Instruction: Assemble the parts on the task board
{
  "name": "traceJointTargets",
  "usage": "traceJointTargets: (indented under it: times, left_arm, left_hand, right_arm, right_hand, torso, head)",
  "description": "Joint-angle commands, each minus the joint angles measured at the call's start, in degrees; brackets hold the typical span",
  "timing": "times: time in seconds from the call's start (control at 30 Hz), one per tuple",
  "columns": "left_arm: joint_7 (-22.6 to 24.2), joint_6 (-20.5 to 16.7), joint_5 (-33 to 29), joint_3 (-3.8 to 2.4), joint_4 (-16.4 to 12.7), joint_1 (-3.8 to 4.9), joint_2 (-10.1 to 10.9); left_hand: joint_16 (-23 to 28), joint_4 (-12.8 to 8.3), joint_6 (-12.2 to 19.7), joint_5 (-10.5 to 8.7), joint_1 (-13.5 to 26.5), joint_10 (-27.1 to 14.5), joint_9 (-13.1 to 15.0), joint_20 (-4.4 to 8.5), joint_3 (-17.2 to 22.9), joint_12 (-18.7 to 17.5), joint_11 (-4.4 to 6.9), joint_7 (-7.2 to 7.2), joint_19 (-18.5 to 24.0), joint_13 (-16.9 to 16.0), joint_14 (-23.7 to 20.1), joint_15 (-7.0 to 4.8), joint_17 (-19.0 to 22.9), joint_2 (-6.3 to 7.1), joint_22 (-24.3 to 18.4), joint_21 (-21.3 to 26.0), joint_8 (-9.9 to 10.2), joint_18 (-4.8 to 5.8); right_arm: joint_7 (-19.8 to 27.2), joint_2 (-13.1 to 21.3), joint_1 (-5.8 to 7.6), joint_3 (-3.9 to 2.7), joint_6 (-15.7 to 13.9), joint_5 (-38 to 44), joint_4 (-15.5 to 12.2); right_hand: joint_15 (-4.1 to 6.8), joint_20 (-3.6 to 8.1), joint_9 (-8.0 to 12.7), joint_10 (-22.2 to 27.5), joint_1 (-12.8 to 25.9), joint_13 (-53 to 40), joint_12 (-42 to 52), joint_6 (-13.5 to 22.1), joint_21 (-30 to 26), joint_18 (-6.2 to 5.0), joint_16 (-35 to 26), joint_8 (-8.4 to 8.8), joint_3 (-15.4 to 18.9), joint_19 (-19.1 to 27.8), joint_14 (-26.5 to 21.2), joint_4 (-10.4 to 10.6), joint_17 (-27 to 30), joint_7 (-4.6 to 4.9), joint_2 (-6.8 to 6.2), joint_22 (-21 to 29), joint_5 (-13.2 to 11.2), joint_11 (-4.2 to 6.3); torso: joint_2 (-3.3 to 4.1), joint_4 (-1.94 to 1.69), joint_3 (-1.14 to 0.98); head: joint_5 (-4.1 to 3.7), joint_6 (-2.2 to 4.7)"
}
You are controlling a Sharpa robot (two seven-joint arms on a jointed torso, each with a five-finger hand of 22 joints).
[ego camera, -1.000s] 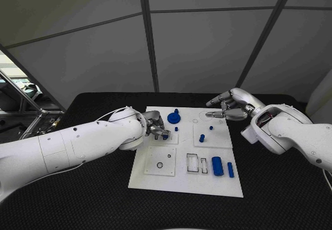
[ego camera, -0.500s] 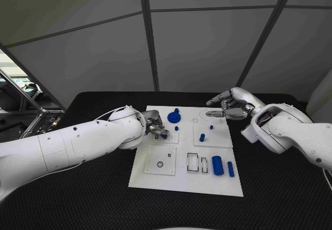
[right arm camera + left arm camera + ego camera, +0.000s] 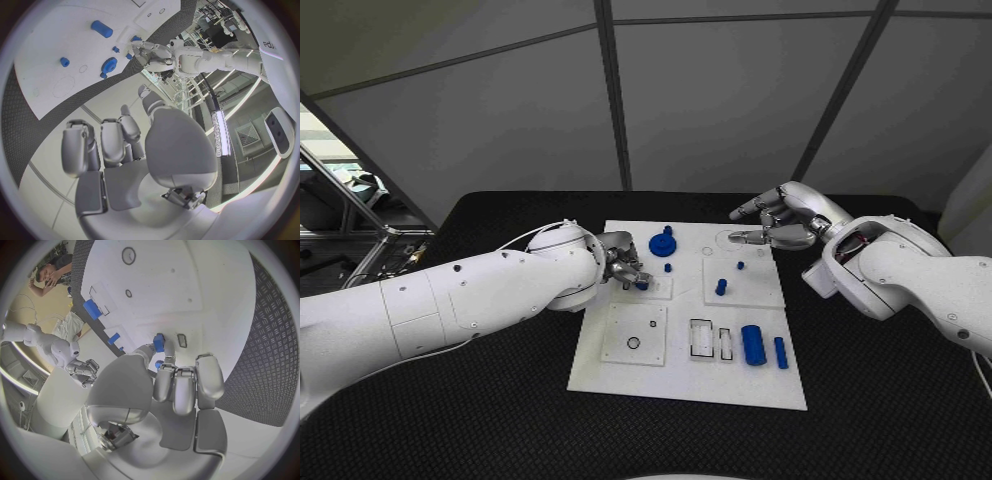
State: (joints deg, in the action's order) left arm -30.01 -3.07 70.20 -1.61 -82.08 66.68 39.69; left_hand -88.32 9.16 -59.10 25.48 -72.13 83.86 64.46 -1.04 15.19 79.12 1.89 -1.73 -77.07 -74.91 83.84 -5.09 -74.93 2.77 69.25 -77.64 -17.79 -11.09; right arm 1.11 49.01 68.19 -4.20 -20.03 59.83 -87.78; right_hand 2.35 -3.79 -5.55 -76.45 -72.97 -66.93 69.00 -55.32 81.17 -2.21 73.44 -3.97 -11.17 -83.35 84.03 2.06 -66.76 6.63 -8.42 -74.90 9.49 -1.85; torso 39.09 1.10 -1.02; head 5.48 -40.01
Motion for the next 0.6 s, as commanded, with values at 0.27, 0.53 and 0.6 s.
traceJointTargets:
  times: [0.27,0.53,0.6]
  left_arm:
    - [-1.33,2.55,0.46,-0.01,0.34,0.02,-0.33]
    - [-1.63,2.84,0.31,-0.01,0.81,0.03,-0.79]
    - [-1.73,2.88,0.04,-0.01,0.95,0.03,-0.97]
  left_hand:
    - [-0.15,-9.2,-0.73,0.36,-0.22,2.37,0.1,-0.05,9.48,-0.23,0.43,0.14,-0.2,-10.64,5.7,-0.33,-13.57,-0.6,-0.1,-0.25,0.06,6.51]
    - [-0.26,-9.21,-1.11,-0.08,1.19,2.47,0.56,-0.06,9.53,-0.23,0.42,0.23,-0.21,-10.7,5.74,-0.32,-13.69,-0.32,0.08,-0.28,0.27,6.52]
    - [-0.33,-8.88,-1.44,-1.4,2.49,2.57,0.92,-0.07,9.15,-0.15,0.56,0.47,-0.21,-10.78,5.76,-0.39,-13.75,-0.04,0.19,-0.28,0.42,6.54]
  right_arm:
    - [0.61,-0.02,0.12,-0.05,0.35,0.09,0.1]
    - [0.62,-0.08,0.12,-0.05,0.29,0.09,0.12]
    - [0.63,-0.11,0.12,-0.05,0.27,0.09,0.13]
  right_hand:
    - [0.26,0.05,-0.09,-0.36,0.4,-0.07,0.02,-0.33,-0.25,-0.91,-0.3,0.14,0.06,0.19,0.78,0.02,-0.08,-0.06,-0.01,-1.96,0.34,0.12]
    - [0.28,0.07,-0.11,-0.38,0.6,-0.03,0.03,-0.35,-0.38,-0.93,-0.33,0.16,0.04,0.19,0.84,0.01,-0.14,-0.07,0.09,-1.83,0.31,0.13]
    - [0.28,0.07,-0.11,-0.38,0.6,-0.03,0.03,-0.35,-0.38,-0.93,-0.33,0.16,0.04,0.19,0.84,0.01,-0.14,-0.07,0.09,-1.83,0.31,0.13]
  torso:
    - [0.0,0.01,0.0]
    - [0.0,-0.01,-0.05]
    - [0.01,0.0,-0.02]
  head:
    - [-0.09,0.01]
    - [-0.09,-0.01]
    - [-0.07,0.01]
